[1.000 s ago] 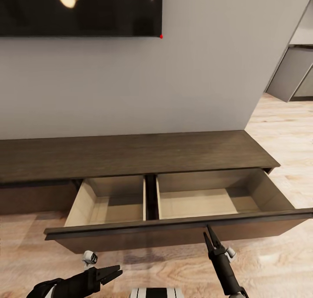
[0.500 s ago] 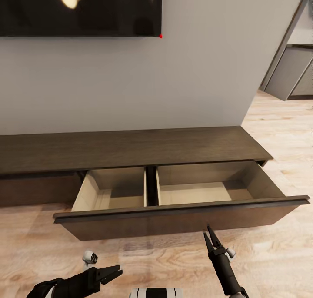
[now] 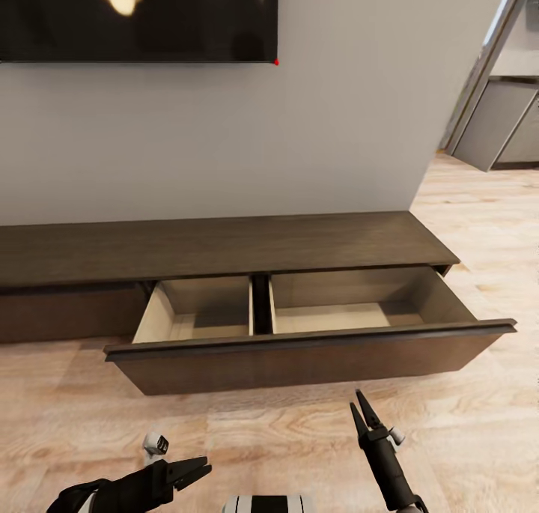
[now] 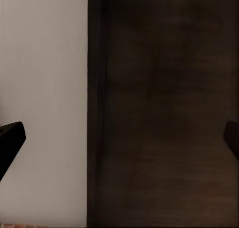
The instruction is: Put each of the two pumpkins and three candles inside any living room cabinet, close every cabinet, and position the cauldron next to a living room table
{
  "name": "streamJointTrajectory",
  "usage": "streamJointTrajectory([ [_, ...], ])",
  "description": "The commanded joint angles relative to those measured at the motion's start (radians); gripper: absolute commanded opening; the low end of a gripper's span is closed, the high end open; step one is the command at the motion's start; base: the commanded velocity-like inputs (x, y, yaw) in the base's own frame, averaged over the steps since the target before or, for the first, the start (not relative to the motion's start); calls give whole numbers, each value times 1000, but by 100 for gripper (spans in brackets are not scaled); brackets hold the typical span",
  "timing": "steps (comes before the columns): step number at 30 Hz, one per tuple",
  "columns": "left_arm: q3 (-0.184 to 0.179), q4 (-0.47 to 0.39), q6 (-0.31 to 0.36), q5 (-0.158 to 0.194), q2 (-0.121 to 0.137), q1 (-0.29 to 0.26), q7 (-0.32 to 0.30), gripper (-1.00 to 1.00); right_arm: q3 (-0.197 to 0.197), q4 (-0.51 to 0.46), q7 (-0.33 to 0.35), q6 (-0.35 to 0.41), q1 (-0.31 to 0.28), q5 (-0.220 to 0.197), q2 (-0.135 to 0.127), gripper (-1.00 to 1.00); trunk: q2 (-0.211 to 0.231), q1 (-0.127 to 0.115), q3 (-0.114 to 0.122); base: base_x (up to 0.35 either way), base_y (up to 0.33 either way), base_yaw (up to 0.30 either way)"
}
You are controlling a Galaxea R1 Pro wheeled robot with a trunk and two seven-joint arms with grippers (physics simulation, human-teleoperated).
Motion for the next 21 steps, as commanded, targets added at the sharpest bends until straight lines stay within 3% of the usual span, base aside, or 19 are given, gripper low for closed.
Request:
streamJointTrajectory([
  [1, -4, 0, 10, 8, 1, -1, 1, 100, -7, 2, 2, 1, -1, 8, 0, 100, 0, -1, -1, -173, 0, 0],
  [14, -3, 0, 10, 8, 3, -1, -1, 100, 0, 5, -21, 3, -1, 13, -3, 100, 0, -1, -1, -132, 0, 0],
  [17, -3, -3, 13, 9, 6, -1, -2, 100, 2, 7, -26, 3, -1, 28, -7, 100, 0, -1, -1, -10, 0, 0],
  [21, -4, -11, 28, 13, 11, -1, 1, 100, 3, 8, -57, 2, -1, 82, -33, 100, 0, -1, -1, -2, 0, 0],
])
